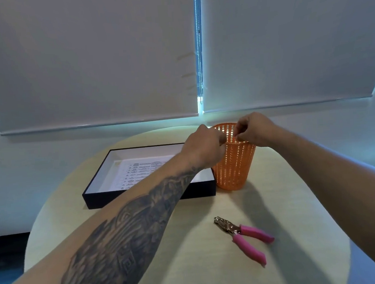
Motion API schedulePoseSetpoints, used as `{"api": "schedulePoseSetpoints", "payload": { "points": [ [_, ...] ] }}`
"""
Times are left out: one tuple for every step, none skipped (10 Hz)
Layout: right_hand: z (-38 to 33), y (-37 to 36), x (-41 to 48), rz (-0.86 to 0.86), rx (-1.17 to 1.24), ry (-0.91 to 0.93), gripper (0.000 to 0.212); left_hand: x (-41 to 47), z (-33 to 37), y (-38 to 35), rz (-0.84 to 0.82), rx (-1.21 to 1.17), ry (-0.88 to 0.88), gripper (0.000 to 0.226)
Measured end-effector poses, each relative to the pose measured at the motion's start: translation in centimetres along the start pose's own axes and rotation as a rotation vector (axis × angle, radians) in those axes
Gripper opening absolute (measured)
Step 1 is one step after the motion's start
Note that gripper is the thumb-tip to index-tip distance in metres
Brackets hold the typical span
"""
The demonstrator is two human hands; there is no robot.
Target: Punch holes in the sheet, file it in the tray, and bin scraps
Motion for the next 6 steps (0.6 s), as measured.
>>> {"api": "schedulePoseSetpoints", "payload": {
  "points": [
    [0.1,-0.3,0.0,0.028,-0.027,0.03,0.013,-0.6,0.1,0.2,-0.005,-0.009,-0.018,0.031],
    [-0.3,-0.2,-0.5,0.061,-0.004,0.055,0.005,-1.5,0.2,0.9,-0.024,-0.02,-0.03,0.039],
    [-1.1,-0.1,-1.2,0.12,0.04,0.11,0.009,-2.6,-0.6,2.4,-0.023,-0.009,0.011,0.043],
    [-2.5,-0.1,-2.1,0.115,0.041,0.132,0.021,-4.0,-2.4,4.7,-0.034,0.015,0.094,0.047],
    [-5.0,-0.1,-3.2,0.087,-0.001,0.156,0.042,-5.5,-4.6,7.7,-0.015,0.074,0.163,0.051],
    [-7.5,0.5,-4.3,0.088,-0.096,0.179,0.061,-6.2,-6.5,10.3,-0.054,0.137,0.228,0.062]
  ]
}}
Point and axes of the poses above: each hand's wrist, its own x-axis towards the middle knuckle, its own y-axis out of the back of the hand, z = x × y, the point moved 1 cm from there along x, towards the middle knuckle, and after that the axes turned 9 degrees about -y, right-handed, at the moved point
